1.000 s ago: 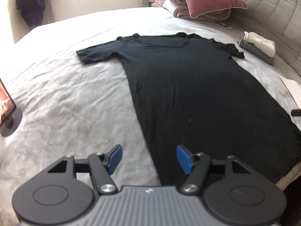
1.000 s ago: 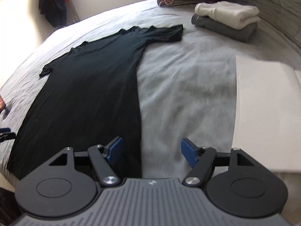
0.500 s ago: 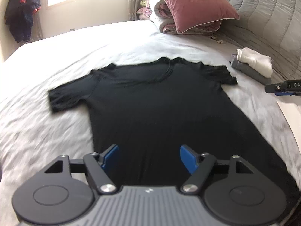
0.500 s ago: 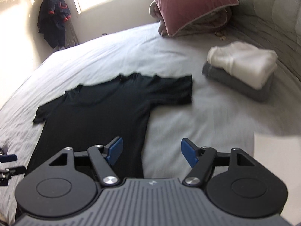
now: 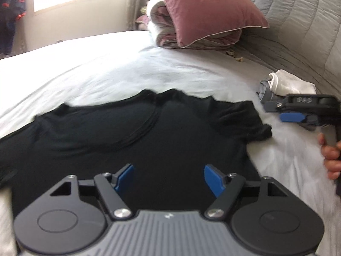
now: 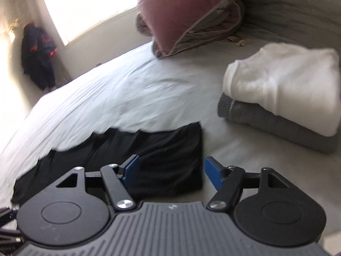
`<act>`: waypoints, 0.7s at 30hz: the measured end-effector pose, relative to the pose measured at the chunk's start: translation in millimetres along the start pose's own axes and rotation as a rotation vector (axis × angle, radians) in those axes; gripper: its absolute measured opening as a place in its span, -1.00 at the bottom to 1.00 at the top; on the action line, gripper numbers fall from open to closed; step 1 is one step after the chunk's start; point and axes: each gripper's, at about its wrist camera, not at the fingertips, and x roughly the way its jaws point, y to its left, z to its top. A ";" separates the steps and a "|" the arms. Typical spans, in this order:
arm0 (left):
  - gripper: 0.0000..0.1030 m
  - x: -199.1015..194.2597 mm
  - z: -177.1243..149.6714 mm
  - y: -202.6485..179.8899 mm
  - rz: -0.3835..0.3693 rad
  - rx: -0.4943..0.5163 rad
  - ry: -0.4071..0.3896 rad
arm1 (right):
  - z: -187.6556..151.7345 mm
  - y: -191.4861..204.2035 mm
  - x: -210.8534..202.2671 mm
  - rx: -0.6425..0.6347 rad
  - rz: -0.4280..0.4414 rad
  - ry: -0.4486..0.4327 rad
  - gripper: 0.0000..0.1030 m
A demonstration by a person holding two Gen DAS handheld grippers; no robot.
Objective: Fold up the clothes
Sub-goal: 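Grasp the shirt hem with the left gripper while the right gripper pinches it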
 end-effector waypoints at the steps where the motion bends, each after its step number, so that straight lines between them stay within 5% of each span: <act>1: 0.35 7.6 4.9 -2.3 -0.016 -0.010 0.003 | 1.5 -3.7 7.2 -0.005 0.000 -0.005 0.30; 10: 0.24 64.5 36.4 -16.7 -0.150 -0.086 0.029 | -23.4 0.7 45.8 -0.247 -0.106 -0.030 -0.19; 13: 0.25 86.3 54.5 -18.1 -0.235 -0.126 0.075 | -22.1 -5.9 45.7 -0.230 -0.036 -0.019 -0.88; 21: 0.32 128.3 99.9 -35.7 -0.511 -0.233 0.196 | -13.6 -8.5 31.4 -0.170 0.066 -0.077 -0.91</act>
